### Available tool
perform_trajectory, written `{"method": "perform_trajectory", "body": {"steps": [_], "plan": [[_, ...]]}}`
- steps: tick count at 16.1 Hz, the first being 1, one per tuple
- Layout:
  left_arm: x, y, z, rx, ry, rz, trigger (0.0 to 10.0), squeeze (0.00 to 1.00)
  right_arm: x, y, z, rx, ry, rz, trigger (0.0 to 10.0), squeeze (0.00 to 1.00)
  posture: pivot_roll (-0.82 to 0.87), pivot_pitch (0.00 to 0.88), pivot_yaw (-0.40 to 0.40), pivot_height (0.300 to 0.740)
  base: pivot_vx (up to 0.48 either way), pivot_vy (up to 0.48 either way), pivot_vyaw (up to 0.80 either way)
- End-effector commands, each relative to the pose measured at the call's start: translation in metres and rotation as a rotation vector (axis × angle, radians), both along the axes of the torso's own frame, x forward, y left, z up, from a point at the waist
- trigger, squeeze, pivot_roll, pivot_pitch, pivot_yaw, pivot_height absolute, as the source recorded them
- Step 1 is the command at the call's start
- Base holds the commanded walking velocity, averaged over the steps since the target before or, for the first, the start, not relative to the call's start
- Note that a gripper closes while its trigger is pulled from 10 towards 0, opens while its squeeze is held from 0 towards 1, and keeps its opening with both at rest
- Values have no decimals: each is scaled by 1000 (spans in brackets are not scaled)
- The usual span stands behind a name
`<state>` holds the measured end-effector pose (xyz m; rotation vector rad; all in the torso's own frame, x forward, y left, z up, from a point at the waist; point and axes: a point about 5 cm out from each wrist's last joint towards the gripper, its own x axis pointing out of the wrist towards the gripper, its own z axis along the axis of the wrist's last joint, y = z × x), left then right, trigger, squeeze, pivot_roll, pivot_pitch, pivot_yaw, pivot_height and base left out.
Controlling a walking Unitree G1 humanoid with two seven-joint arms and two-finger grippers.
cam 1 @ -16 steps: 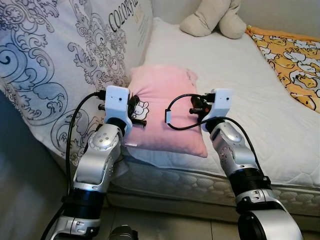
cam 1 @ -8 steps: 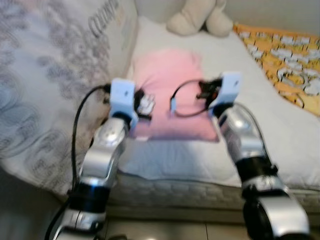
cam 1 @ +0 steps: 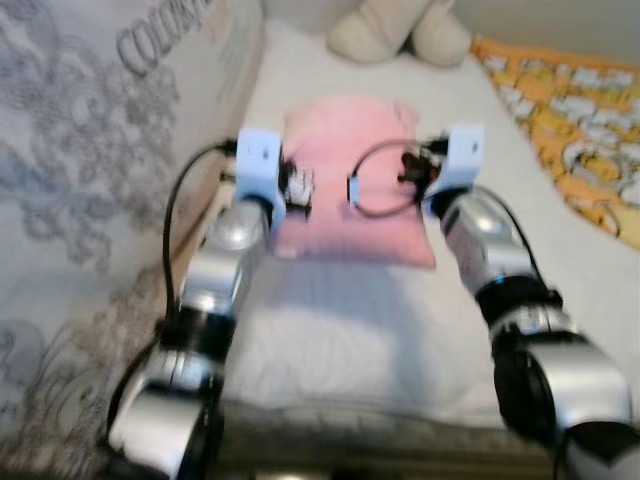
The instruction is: Clean up the room
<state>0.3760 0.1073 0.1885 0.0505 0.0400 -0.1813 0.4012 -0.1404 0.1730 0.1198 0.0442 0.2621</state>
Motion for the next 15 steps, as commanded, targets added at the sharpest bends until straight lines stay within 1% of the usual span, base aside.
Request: {"method": "perform_trajectory", "body": {"steps": [1, 3, 7, 8, 9, 11, 12, 13, 14, 15], "plan": [[7, 24, 5, 11, -32, 117, 0, 0, 2, -6, 1, -9, -5, -18, 0, 0, 197, 0, -87, 740, 0, 0, 0], [17, 32, 1, 5, -1, 168, 0, 0, 2, -1, -4, -47, 31, 14, 0, 0, 208, 25, -90, 740, 0, 0, 0], [30, 46, 12, 61, -40, 242, 0, 0, 5, 13, -1, -78, 48, 68, 0, 0, 219, 77, -108, 740, 0, 0, 0], [31, 54, 13, 77, -54, 288, 0, 0, 5, 16, -1, -85, 53, 80, 0, 0, 219, 95, -119, 740, 0, 0, 0], [32, 65, 15, 95, -77, 353, 0, 0, 5, 19, -2, -96, 59, 92, 0, 0, 219, 101, -126, 740, 0, 0, 0], [31, 76, 14, 98, -86, 419, 0, 0, 5, 20, -2, -112, 59, 99, 0, 0, 221, 107, -131, 740, 0, 0, 0], [26, 92, 5, 112, -82, 518, 0, 0, 7, 23, 3, -142, 50, 102, 0, 0, 224, 107, -139, 740, 0, 0, 0], [22, 99, -4, 119, -62, 558, 0, 0, 7, 26, 5, -167, 43, 112, 0, 0, 228, 106, -141, 740, 0, 0, 0], [20, 100, -9, 125, -50, 574, 0, 0, 7, 29, 4, -181, 42, 126, 0, 0, 231, 106, -141, 740, 0, 0, 0], [17, 100, -20, 134, -32, 592, 0, 0, 6, 34, 1, -207, 49, 154, 0, 0, 234, 109, -142, 740, 0, 0, 0]]}}
